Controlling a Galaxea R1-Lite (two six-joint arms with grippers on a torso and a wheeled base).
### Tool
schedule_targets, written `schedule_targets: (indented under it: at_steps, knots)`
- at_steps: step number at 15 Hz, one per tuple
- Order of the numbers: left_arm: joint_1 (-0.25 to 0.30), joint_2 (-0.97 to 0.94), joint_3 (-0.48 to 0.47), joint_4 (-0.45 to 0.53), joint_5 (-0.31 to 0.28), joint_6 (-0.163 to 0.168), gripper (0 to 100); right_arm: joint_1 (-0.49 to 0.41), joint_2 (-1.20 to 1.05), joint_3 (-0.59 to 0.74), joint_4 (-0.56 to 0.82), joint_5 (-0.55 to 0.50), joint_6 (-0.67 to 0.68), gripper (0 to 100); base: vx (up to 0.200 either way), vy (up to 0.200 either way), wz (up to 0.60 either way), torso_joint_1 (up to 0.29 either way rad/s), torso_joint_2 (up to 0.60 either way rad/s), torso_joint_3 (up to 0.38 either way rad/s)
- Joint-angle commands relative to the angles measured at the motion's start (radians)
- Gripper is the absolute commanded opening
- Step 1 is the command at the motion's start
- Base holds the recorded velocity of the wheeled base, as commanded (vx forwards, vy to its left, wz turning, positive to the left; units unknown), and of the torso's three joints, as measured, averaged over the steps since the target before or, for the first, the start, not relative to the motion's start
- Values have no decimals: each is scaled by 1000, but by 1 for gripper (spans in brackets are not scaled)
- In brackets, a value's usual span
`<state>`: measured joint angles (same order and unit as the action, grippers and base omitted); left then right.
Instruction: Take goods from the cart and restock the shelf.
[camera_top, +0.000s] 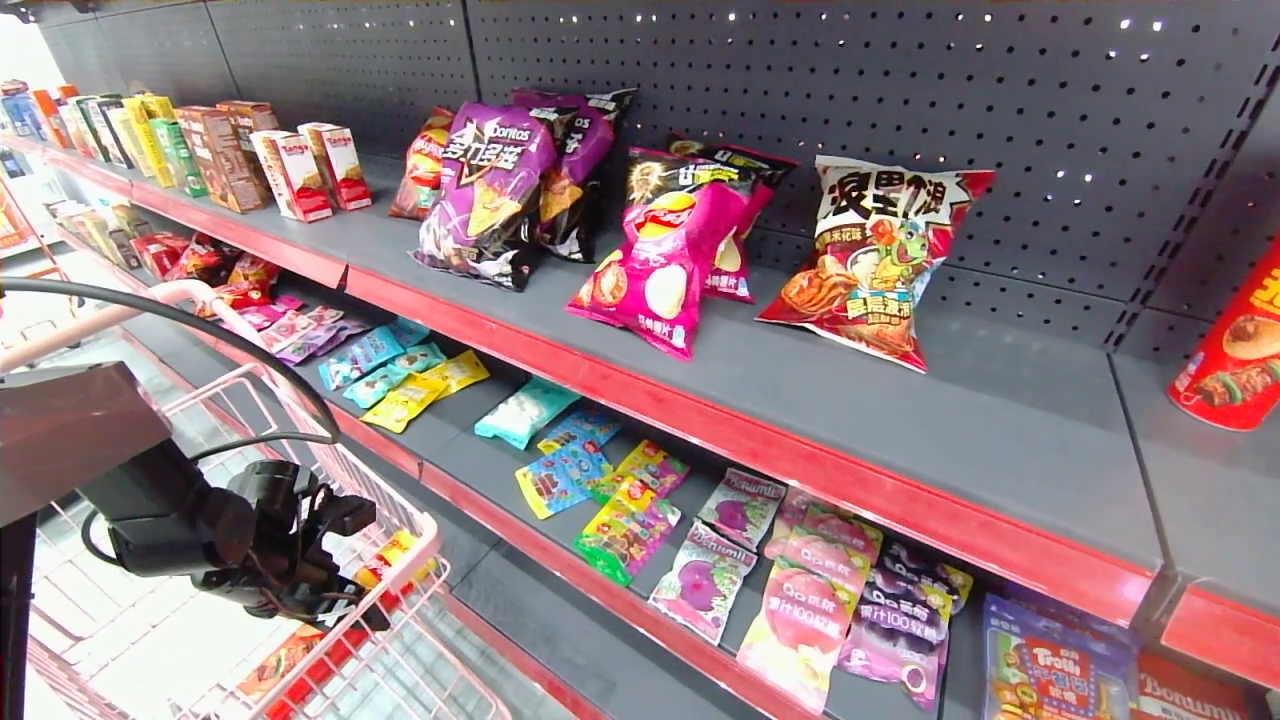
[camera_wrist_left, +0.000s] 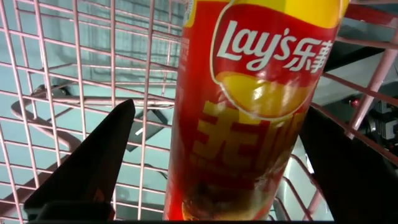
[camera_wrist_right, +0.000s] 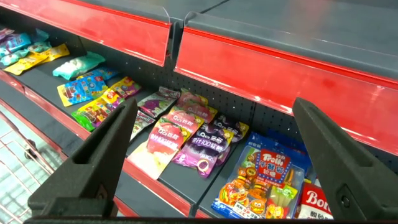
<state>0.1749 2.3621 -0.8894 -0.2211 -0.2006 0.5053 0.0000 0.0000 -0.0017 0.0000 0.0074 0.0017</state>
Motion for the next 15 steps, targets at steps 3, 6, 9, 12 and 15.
schedule_targets:
  at_steps: [3, 6, 9, 12, 15]
  knots:
    - [-8, 6, -8, 0, 1, 1, 100, 0, 0, 0, 0, 0, 0, 100, 0, 0, 0, 0, 0, 0]
    - [-8, 6, -8, 0, 1, -1, 0, 0, 0, 0, 0, 0, 0, 100, 0, 0, 0, 0, 0, 0]
    - [-8, 6, -8, 0, 1, -4, 0, 0, 0, 0, 0, 0, 0, 100, 0, 0, 0, 0, 0, 0]
    - [-8, 5, -5, 0, 0, -7, 0, 0, 0, 0, 0, 0, 1, 100, 0, 0, 0, 0, 0, 0]
    - [9, -40, 1, -6, -14, -8, 0, 0, 0, 0, 0, 0, 1, 100, 0, 0, 0, 0, 0, 0]
